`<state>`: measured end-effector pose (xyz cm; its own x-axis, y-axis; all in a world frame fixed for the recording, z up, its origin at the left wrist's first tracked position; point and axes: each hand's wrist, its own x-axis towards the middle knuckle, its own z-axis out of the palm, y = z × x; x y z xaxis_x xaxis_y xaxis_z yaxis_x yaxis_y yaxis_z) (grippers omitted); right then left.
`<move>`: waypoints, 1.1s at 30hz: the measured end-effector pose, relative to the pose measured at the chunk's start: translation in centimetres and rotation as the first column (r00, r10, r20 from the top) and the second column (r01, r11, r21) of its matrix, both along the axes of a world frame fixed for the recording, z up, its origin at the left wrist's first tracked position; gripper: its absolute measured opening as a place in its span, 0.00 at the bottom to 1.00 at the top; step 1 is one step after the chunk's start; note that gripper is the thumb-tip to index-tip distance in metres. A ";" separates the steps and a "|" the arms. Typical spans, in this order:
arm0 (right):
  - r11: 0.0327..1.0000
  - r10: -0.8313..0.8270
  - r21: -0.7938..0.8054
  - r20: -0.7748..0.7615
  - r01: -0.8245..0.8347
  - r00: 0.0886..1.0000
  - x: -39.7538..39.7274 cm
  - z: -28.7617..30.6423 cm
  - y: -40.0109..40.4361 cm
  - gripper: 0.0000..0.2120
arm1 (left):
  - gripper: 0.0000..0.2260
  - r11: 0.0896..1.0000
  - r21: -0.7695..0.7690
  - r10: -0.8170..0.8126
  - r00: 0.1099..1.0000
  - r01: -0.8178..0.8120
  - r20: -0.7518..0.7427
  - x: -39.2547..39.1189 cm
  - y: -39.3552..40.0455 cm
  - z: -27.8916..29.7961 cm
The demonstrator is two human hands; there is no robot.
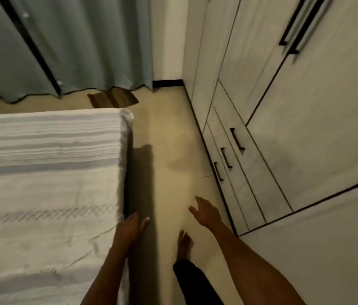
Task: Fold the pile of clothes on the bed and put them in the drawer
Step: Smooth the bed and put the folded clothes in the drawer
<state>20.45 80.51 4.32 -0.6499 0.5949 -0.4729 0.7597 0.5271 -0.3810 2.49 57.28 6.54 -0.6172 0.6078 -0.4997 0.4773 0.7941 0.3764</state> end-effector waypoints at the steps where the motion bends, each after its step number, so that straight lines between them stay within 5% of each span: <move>1: 0.999 -0.051 -0.003 -0.005 0.051 0.999 -0.3 -0.5 3.4 0.41 | 0.29 0.999 -0.003 -0.037 0.999 0.037 -0.010 -0.8 3.2 -0.4; 5: 0.976 -0.214 0.029 -0.003 0.214 0.977 -3.1 -2.7 16.9 0.36 | 0.30 0.979 0.017 -0.202 0.972 0.205 -0.122 -3.0 15.2 -0.6; 10: 0.936 -0.333 0.139 0.046 0.325 0.942 -6.2 -4.9 31.4 0.41 | 0.40 0.941 -0.009 -0.337 0.940 0.337 -0.049 -6.1 29.7 -2.7; 14: 0.932 -0.359 0.085 0.106 0.351 0.927 -7.9 -7.1 39.7 0.45 | 0.37 0.922 0.017 -0.388 0.922 0.388 -0.017 -8.8 38.8 -4.3; 20: 0.892 -0.439 -0.028 0.190 0.452 0.878 -9.6 -10.4 43.6 0.51 | 0.36 0.893 0.007 -0.450 0.893 0.450 -0.028 -13.2 45.5 -4.9; 27: 0.876 -0.478 0.093 0.295 0.473 0.828 -11.4 -10.3 43.1 0.49 | 0.38 0.849 -0.047 -0.527 0.849 0.526 -0.024 -16.5 46.8 -4.9; 33: 0.858 -0.494 0.023 0.305 0.512 0.814 -13.1 -9.8 40.9 0.45 | 0.50 0.761 -0.078 -0.648 0.760 0.644 -0.047 -18.6 46.6 -4.8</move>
<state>7.33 121.41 -5.46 -0.0950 0.7664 -0.6353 0.9926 0.0245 -0.1189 -16.13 103.93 1.79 -0.1206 0.8478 -0.5164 0.9066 0.3059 0.2906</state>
